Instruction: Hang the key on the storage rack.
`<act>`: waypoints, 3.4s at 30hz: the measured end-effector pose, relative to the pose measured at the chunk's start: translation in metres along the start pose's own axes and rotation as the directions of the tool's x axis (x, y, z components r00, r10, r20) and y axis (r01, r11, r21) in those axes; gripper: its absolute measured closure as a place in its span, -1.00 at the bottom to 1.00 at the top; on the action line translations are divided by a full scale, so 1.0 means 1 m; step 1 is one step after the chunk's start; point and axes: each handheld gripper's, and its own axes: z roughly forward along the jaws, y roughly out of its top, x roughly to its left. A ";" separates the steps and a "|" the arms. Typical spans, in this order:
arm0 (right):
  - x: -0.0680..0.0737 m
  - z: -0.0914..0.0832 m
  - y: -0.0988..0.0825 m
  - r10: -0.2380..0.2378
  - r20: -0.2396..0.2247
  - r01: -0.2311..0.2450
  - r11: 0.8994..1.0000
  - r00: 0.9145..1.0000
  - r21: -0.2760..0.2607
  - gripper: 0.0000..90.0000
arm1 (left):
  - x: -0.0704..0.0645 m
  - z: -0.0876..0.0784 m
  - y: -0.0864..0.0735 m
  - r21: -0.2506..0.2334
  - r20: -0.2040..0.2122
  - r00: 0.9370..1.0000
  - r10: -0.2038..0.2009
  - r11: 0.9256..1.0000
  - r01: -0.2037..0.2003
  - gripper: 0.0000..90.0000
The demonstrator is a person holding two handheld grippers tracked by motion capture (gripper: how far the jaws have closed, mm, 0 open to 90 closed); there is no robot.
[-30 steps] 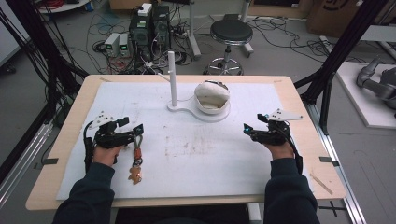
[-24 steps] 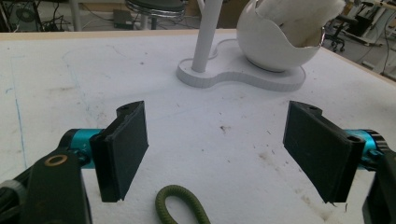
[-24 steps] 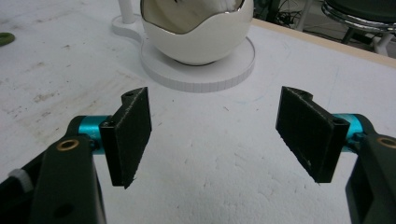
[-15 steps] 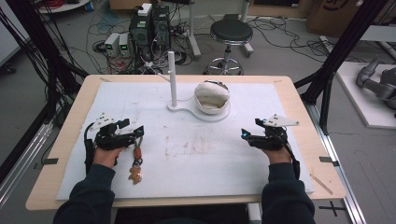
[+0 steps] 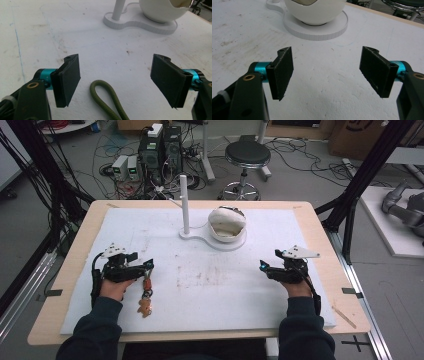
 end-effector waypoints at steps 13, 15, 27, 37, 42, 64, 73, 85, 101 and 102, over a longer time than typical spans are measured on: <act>0.001 -0.007 -0.002 -0.011 -0.011 0.011 1.000 1.000 -0.005 -0.38 | -0.025 -0.010 -0.016 0.238 -0.139 0.990 0.040 0.971 -0.006 -0.31; 0.002 -0.007 -0.002 -0.015 -0.014 0.015 1.000 1.000 -0.006 -0.38 | -0.027 -0.011 -0.019 0.266 -0.154 0.987 0.044 0.964 -0.001 -0.18; 0.003 -0.004 -0.002 -0.018 -0.033 0.018 1.000 0.999 0.008 -0.38 | -0.040 -0.003 -0.023 0.307 -0.136 0.988 0.073 0.951 -0.028 0.21; 0.003 -0.004 -0.002 -0.019 -0.035 0.020 1.000 0.999 0.013 -0.38 | -0.053 0.001 -0.020 0.326 -0.067 0.986 0.151 0.938 -0.122 0.68; 0.002 -0.006 -0.003 -0.009 -0.030 0.009 1.000 1.000 0.005 -0.38 | -0.046 0.000 -0.017 0.265 -0.008 0.999 0.049 0.963 -0.045 0.69; 0.001 -0.011 -0.004 -0.021 -0.017 0.021 1.000 1.000 -0.018 -0.38 | -0.020 -0.015 0.026 -0.062 0.122 0.993 0.003 0.998 0.004 0.69; -0.002 -0.011 -0.005 -0.018 -0.023 0.017 1.000 1.000 -0.024 -0.38 | -0.028 -0.007 0.074 -0.142 0.178 0.984 0.031 0.990 -0.005 0.70; -0.004 -0.010 -0.006 -0.023 -0.027 0.022 0.999 0.999 -0.026 -0.38 | -0.038 0.007 0.115 -0.184 0.248 0.967 0.065 0.983 -0.018 0.70; -0.006 -0.010 -0.008 -0.020 -0.024 0.020 1.000 1.000 -0.013 -0.38 | -0.027 0.045 0.140 -0.128 0.258 0.966 -0.003 0.991 0.038 0.70; -0.006 -0.010 -0.008 -0.023 -0.026 0.023 1.000 0.999 -0.012 -0.38 | -0.026 0.048 0.140 -0.126 0.248 0.969 -0.008 0.991 0.041 0.70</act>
